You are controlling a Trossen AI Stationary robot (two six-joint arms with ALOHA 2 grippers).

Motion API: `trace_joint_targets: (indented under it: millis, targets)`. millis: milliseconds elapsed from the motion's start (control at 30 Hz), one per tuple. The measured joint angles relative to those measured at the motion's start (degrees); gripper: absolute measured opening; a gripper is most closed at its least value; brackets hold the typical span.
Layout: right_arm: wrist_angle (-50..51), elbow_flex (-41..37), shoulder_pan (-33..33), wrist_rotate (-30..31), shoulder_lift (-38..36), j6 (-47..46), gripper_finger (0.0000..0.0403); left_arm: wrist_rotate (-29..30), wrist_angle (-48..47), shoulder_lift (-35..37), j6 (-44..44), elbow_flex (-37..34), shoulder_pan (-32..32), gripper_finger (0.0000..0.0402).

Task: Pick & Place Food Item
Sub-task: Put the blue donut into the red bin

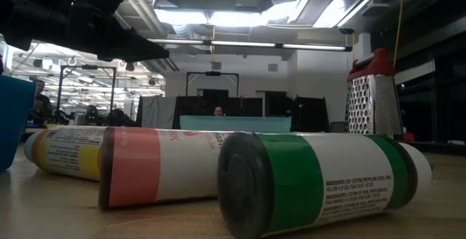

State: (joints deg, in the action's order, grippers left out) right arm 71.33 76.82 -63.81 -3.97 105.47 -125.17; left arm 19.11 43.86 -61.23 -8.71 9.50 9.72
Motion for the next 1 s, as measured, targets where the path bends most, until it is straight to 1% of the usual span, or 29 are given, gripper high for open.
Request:
trace_joint_targets:
  millis: [267,400,533,667,833,1000]
  targets:
    - [0.2,0.0,0.0,1.4,0.0,0.0,0.0189,-1.1,1.2,0.0,-0.2,0.0,0.0,0.0226]
    - [0.8,0.0,0.0,1.4,0.0,0.0,0.0226,-1.1,1.2,0.0,-0.2,0.0,0.0,0.0226]
    - [1.5,0.0,0.0,1.6,0.0,-0.1,0.0238,-1.2,1.2,0.0,-0.2,0.0,0.0,0.0226]
    - [3.1,0.0,0.0,2.0,0.0,-0.1,0.0237,-1.2,1.2,0.0,-0.1,0.0,0.0,0.0226]
    - [4.3,0.0,0.4,5.9,-0.2,-0.2,0.0235,-1.1,1.2,0.0,-0.2,0.0,-0.1,0.0226]
    - [6.6,0.0,1.1,5.7,-0.2,-0.5,0.0235,-1.1,1.1,0.0,0.0,0.0,-0.1,0.0226]
